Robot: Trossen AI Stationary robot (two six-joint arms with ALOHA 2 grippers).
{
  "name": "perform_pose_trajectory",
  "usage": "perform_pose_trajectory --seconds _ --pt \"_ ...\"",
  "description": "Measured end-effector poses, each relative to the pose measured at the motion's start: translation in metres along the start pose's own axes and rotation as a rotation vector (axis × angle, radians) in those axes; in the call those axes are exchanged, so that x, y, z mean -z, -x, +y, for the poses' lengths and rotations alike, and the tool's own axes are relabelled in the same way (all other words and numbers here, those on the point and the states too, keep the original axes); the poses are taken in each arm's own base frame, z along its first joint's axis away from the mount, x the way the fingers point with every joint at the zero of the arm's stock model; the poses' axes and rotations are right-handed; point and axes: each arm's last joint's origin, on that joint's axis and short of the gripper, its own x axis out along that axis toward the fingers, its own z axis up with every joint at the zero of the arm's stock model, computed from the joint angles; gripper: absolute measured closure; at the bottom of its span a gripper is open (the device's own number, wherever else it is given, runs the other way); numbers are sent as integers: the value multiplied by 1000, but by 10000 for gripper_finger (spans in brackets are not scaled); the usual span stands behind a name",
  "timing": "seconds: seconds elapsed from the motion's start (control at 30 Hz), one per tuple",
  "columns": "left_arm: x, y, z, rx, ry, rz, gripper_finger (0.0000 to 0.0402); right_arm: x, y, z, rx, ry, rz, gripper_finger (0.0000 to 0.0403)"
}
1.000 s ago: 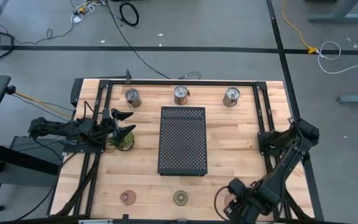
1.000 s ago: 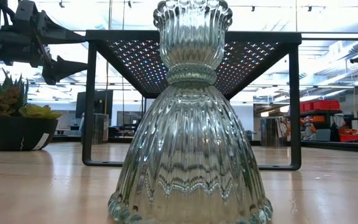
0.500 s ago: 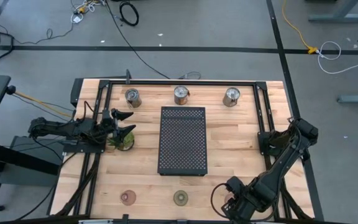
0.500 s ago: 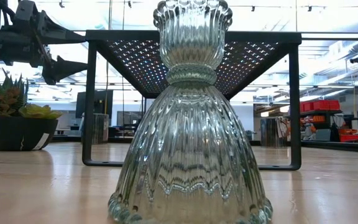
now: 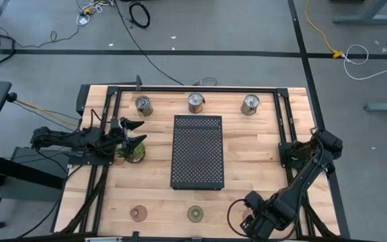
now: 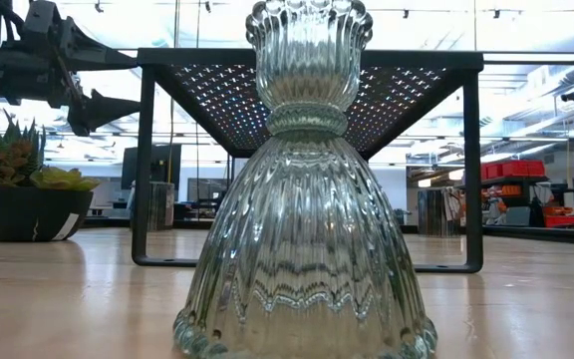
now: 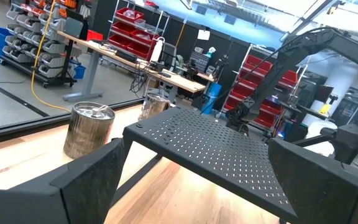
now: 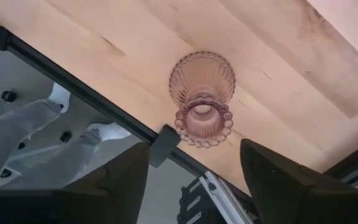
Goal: Pick & Place candle stick holders
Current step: Put the right pink glass candle holder on the shelf
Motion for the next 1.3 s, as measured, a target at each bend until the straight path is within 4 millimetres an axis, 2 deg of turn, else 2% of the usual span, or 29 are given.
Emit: perform_pose_trajectory --seconds 0.1,0.3,0.77,1.0,1.3 --pt "0 0 0 0 0 0 3 0 -5 1 -4 3 0 131" --pt "0 0 0 0 1 -1 3 -1 -28 -4 21 9 39 112" --pt "0 0 0 -2 1 -4 3 -8 -54 -6 -38 -14 41 117" --pt "0 0 0 -3 0 -3 3 -11 -59 -9 -28 -14 47 149" --pt "0 0 0 -3 -1 -3 3 -11 -59 -9 -21 -18 56 240"
